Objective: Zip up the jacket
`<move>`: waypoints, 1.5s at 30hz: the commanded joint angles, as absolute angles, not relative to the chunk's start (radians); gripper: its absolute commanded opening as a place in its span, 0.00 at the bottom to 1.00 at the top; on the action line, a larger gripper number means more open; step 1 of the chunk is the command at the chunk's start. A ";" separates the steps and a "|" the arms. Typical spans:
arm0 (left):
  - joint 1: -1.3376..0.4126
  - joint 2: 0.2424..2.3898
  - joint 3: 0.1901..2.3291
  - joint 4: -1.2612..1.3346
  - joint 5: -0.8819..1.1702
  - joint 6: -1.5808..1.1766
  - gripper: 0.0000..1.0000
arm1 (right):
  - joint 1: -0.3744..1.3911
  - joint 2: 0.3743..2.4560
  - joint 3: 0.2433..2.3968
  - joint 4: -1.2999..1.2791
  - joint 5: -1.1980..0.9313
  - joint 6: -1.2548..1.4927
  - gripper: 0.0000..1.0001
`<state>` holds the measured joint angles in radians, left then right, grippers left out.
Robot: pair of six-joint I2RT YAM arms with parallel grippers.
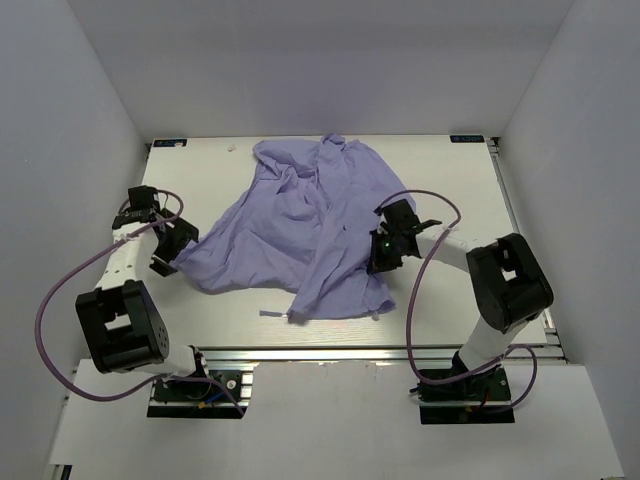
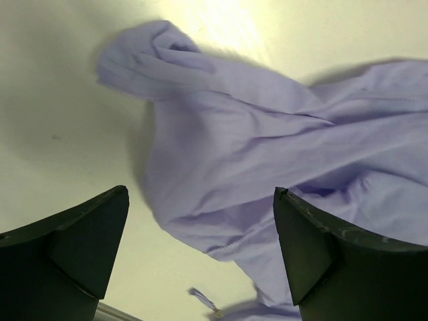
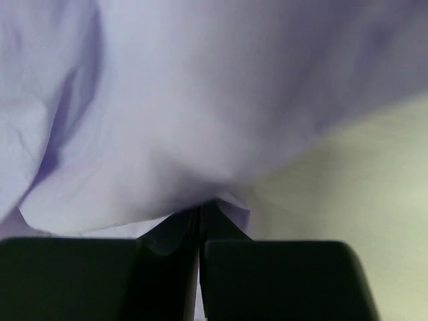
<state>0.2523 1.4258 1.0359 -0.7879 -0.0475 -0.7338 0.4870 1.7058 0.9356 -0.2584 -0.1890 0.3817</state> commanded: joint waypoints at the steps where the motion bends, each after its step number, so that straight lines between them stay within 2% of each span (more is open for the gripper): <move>1: 0.258 1.428 1.023 -0.821 -0.112 -0.759 0.98 | 0.413 1.700 0.943 -0.299 -0.193 0.354 0.00; 12: 0.270 1.477 0.911 -0.701 -0.179 -0.802 0.98 | 0.301 1.641 0.946 -0.293 -0.228 0.350 0.00; 14: 0.268 1.480 0.873 -0.657 -0.178 -0.810 0.98 | 0.301 1.626 0.939 -0.276 -0.270 0.351 0.04; 16: 0.270 1.491 0.848 -0.634 -0.172 -0.811 0.95 | 0.301 1.602 0.943 -0.276 -0.291 0.351 0.13; 19: 0.268 1.511 0.808 -0.548 -0.147 -0.808 0.74 | 0.301 1.562 0.945 -0.284 -0.317 0.344 0.30; 20: 0.268 1.517 0.802 -0.529 -0.120 -0.801 0.59 | 0.301 1.549 0.943 -0.294 -0.322 0.342 0.40; 21: 0.268 1.523 0.796 -0.516 -0.098 -0.795 0.48 | 0.299 1.524 0.943 -0.301 -0.319 0.342 0.44; 23: 0.270 1.540 0.801 -0.495 -0.051 -0.784 0.14 | 0.301 1.494 0.937 -0.317 -0.302 0.341 0.48; 24: 0.268 1.542 0.811 -0.500 -0.038 -0.782 0.00 | 0.301 1.459 0.933 -0.322 -0.292 0.341 0.50; 27: 0.261 1.499 0.816 -0.503 -0.002 -0.770 0.00 | 0.301 1.387 0.908 -0.336 -0.262 0.342 0.52; 31: 0.209 1.327 0.814 -0.508 0.086 -0.767 0.00 | 0.299 1.306 0.878 -0.348 -0.239 0.342 0.55; 34: 0.094 1.197 0.847 -0.573 0.081 -0.773 0.00 | 0.301 1.250 0.850 -0.348 -0.226 0.350 0.55; 38: -0.192 1.109 0.891 -0.710 0.071 -0.807 0.00 | 0.301 1.178 0.798 -0.345 -0.212 0.360 0.55; 40: -0.276 1.075 0.888 -0.767 0.060 -0.837 0.00 | 0.301 1.164 0.781 -0.342 -0.221 0.367 0.55; 45: -0.605 1.040 0.818 -0.738 0.057 -0.974 0.00 | 0.301 1.101 0.706 -0.293 -0.265 0.385 0.56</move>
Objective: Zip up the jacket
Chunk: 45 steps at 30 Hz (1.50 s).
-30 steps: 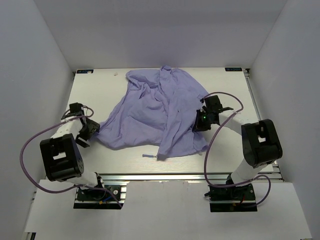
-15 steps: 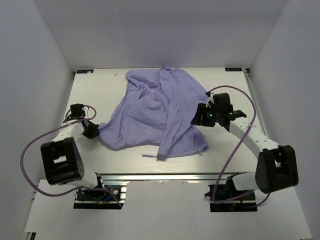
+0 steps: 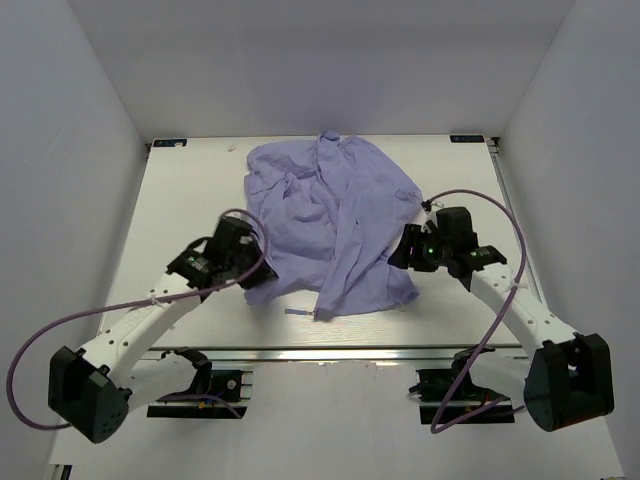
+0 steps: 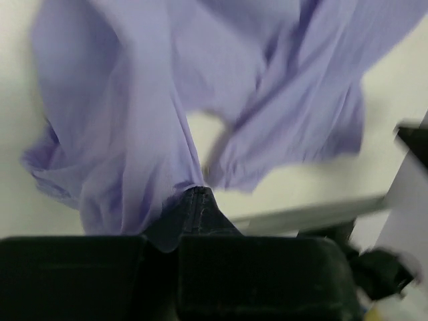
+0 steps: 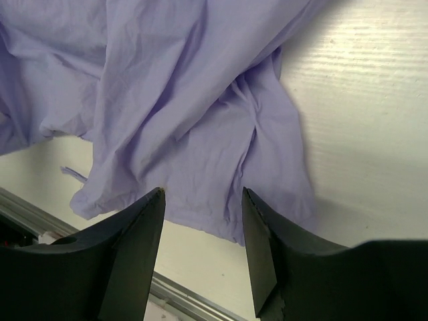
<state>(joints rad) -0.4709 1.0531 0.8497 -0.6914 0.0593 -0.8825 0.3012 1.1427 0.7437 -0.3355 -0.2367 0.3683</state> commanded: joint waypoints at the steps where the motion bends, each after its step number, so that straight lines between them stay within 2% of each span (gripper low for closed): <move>1: -0.661 1.055 0.815 -0.739 0.025 -0.992 0.00 | 0.301 1.095 0.697 -0.275 -0.282 0.391 0.56; 4: -0.861 1.174 0.857 -0.794 0.015 -0.997 0.02 | 0.301 1.068 0.666 -0.261 -0.317 0.384 0.58; 5: -0.894 1.202 0.876 -0.802 0.015 -0.979 0.29 | 0.302 1.062 0.658 -0.259 -0.321 0.373 0.58; 7: -1.006 1.268 0.946 -0.833 -0.043 -0.951 0.56 | 0.304 1.057 0.650 -0.279 -0.305 0.347 0.58; 9: -1.058 1.292 1.014 -0.847 -0.094 -0.918 0.98 | 0.324 1.055 0.660 -0.319 -0.252 0.314 0.62; 12: -1.069 1.302 1.081 -0.899 -0.139 -0.887 0.98 | 0.388 1.054 0.670 -0.322 -0.204 0.311 0.71; 14: -1.068 1.290 1.123 -0.974 -0.271 -0.903 0.98 | 0.449 1.054 0.686 -0.325 -0.155 0.293 0.77; 17: -1.002 1.272 1.193 -1.078 -0.417 -0.948 0.98 | 0.616 1.081 0.748 -0.360 -0.009 0.285 0.79; 20: -0.740 1.238 1.157 -0.984 -0.345 -0.905 0.98 | 0.718 1.118 0.790 -0.342 0.028 0.310 0.79; 21: -0.604 1.233 1.134 -0.938 -0.322 -0.876 0.98 | 0.770 1.127 0.795 -0.325 0.040 0.311 0.79; 24: -0.435 1.258 1.078 -0.741 -0.227 -0.825 0.98 | 0.911 1.189 0.825 -0.291 0.060 0.301 0.78; 27: -0.333 1.374 1.135 -0.672 -0.163 -0.766 0.98 | 1.057 1.265 0.896 -0.296 0.110 0.322 0.76; 29: -0.299 1.449 1.201 -0.669 -0.195 -0.747 0.96 | 1.133 1.304 0.935 -0.275 0.129 0.328 0.75; 32: -0.233 1.595 1.262 -0.640 -0.152 -0.712 0.86 | 1.175 1.387 0.966 -0.227 0.112 0.362 0.70; 33: -0.224 1.650 1.267 -0.618 -0.152 -0.703 0.85 | 1.183 1.425 0.971 -0.210 0.103 0.373 0.67; 38: -0.213 1.784 1.310 -0.551 -0.187 -0.689 0.83 | 1.281 1.543 1.043 -0.209 0.165 0.404 0.66; 43: -0.207 1.879 1.324 -0.502 -0.224 -0.690 0.81 | 1.338 1.721 1.213 -0.291 0.276 0.359 0.66; 45: -0.207 1.908 1.336 -0.492 -0.222 -0.693 0.76 | 1.339 1.782 1.241 -0.301 0.282 0.364 0.65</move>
<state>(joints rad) -0.2115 1.8969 1.2881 -0.5438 -0.1993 -0.7036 1.3361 1.7355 1.1774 -0.2737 0.2115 0.3729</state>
